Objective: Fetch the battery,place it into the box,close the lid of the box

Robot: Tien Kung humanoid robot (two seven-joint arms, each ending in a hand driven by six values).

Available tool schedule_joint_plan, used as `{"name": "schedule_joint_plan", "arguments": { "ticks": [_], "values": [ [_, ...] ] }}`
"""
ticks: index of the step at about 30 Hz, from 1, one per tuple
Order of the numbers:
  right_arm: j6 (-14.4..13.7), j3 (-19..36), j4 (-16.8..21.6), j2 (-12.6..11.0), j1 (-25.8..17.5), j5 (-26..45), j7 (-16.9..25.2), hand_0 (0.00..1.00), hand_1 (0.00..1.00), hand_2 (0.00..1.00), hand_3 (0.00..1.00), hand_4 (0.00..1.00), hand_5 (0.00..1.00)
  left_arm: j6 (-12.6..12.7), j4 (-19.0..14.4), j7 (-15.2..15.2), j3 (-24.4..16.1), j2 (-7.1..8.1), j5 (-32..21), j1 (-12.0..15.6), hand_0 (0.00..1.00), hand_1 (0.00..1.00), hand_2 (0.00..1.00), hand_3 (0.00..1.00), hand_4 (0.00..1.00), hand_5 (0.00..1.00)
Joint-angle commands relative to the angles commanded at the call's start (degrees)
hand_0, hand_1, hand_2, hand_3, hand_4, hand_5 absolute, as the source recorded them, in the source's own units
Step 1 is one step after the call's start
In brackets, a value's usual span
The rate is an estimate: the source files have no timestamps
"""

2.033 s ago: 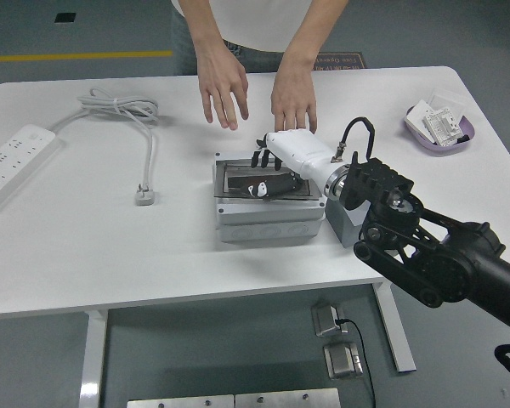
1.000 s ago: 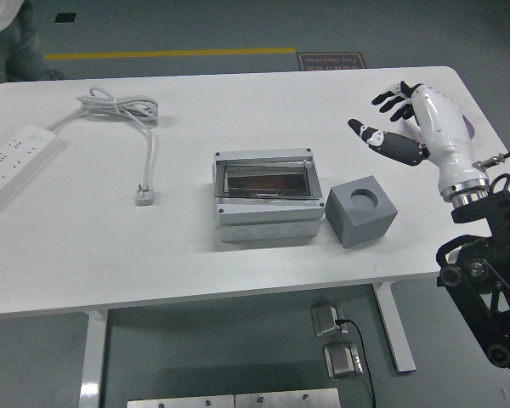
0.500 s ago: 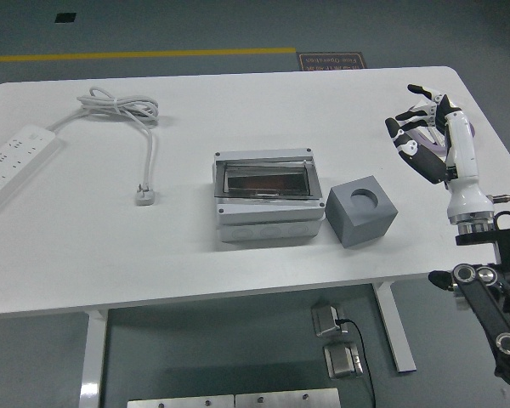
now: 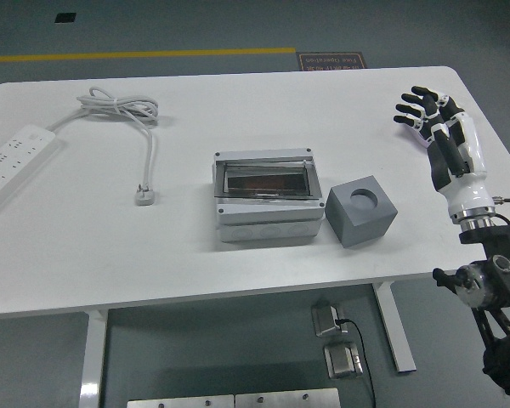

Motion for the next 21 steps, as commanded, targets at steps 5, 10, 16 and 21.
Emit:
{"name": "schedule_joint_plan", "arguments": {
  "ticks": [5,10,16,21],
  "values": [
    [6.82,0.43,0.35,0.03,-0.39,6.25,-3.08,0.966,0.871,0.893,0.995,0.942,0.873,-0.04,0.0,0.01,-0.27,0.13,0.17,0.1,0.69,0.685,0.656,0.713,0.651,0.342],
    [12.26,0.92,-0.13,0.47,-0.79,9.58,-3.56,0.998,0.896,0.894,0.998,0.998,0.998,-0.04,0.0,0.02,-0.71,0.37,0.47,0.16,0.688,0.684,0.658,0.712,0.655,0.344],
    [14.24,1.63,-0.52,0.91,-1.11,10.5,-3.29,0.998,0.998,0.968,0.998,0.998,0.998,-0.03,0.0,-0.02,-1.18,0.65,0.77,0.0,0.686,0.682,0.658,0.708,0.658,0.345],
    [15.41,2.1,-0.76,1.16,-1.11,10.02,-3.81,0.998,0.998,0.968,0.998,0.998,0.998,0.0,0.0,-0.02,-1.48,0.85,0.96,-0.15,0.686,0.682,0.658,0.708,0.658,0.345]
  ]
}}
